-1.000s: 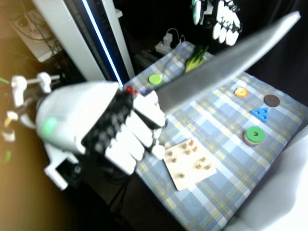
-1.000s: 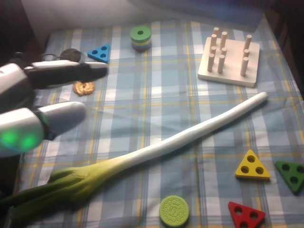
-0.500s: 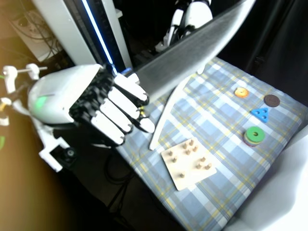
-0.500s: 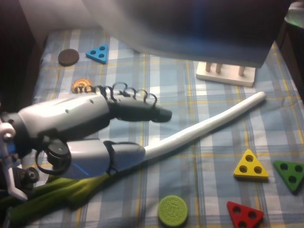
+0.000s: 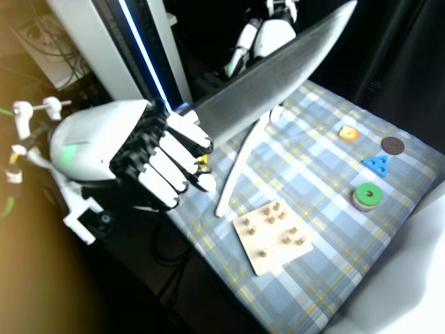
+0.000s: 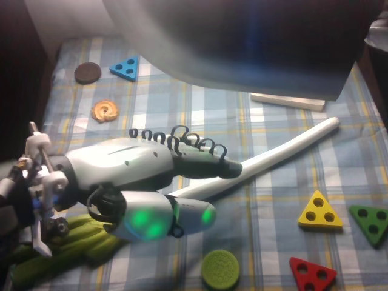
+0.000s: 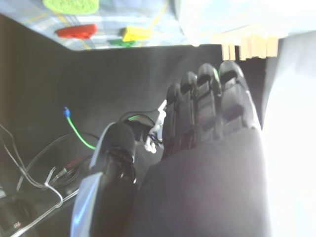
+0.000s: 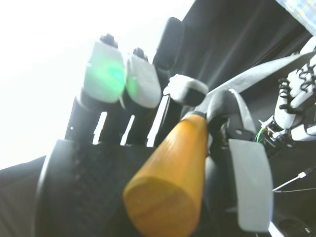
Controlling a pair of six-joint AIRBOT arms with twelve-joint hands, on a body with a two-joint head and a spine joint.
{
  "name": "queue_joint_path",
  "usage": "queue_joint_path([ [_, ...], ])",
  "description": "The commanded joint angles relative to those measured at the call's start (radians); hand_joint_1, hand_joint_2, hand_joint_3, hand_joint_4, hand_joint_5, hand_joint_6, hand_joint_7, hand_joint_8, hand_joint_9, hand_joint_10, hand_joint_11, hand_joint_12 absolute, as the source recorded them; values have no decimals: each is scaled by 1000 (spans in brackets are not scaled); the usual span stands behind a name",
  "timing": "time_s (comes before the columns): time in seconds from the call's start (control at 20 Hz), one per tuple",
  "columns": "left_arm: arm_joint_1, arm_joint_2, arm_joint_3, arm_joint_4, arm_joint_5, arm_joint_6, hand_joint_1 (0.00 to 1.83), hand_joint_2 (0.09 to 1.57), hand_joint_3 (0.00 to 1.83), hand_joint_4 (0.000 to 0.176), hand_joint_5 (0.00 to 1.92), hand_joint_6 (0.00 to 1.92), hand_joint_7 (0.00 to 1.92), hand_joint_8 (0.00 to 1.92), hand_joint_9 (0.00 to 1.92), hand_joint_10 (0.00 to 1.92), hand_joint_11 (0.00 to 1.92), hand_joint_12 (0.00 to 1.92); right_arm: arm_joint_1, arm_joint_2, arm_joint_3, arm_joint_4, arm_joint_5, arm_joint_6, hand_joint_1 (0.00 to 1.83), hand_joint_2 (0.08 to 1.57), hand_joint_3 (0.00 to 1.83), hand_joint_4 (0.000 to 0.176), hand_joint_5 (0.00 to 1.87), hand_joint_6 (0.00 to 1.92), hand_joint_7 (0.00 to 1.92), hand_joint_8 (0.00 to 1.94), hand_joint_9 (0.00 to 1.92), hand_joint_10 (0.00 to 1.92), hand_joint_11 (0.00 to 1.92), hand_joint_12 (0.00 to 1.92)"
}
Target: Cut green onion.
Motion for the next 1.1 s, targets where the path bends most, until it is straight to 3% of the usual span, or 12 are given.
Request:
queue_joint_path([
  [0.0,-15,-11,-1,8,-71,-6,0,1567,19,0,292,0,246,0,147,0,0,159,3,6,-1,42,139,15,398,1462,2,169,1006,1921,1318,1941,1443,1921,1455,1921],
  [0.15,-24,-30,-1,48,-31,-6,67,1531,0,0,166,1,137,1,64,0,0,8,-39,-8,2,54,138,23,397,1475,3,176,950,1921,1248,1941,1372,1921,1417,1921],
  [0.3,-24,-35,0,49,-17,-6,92,1518,0,0,121,2,99,2,30,1,0,0,-67,-9,4,42,117,33,420,1479,1,176,926,1921,1242,1941,1372,1921,1418,1921],
  [0.55,-24,-36,-1,45,-16,-9,328,1440,0,0,176,11,167,10,105,11,36,17,-95,-11,6,35,84,39,487,1478,0,176,938,1921,1214,1941,1364,1921,1418,1921],
  [0.8,-24,-33,-3,40,-24,-22,344,1439,0,0,202,10,196,9,138,11,63,34,-102,-33,36,17,-33,44,479,1462,2,176,1030,1921,1292,1941,1431,1921,1469,1921],
  [0.95,-23,-26,-7,39,-28,-25,313,1447,2,0,126,0,110,0,60,0,3,3,-115,-56,55,-6,-79,76,481,1448,0,174,1165,1921,1405,1941,1518,1921,1527,1921],
  [1.05,-23,-23,-7,35,-30,-26,275,1449,4,0,120,5,102,6,53,4,0,0,-132,-59,55,-33,-95,97,438,1442,0,174,1136,1921,1319,1941,1397,1921,1400,1921],
])
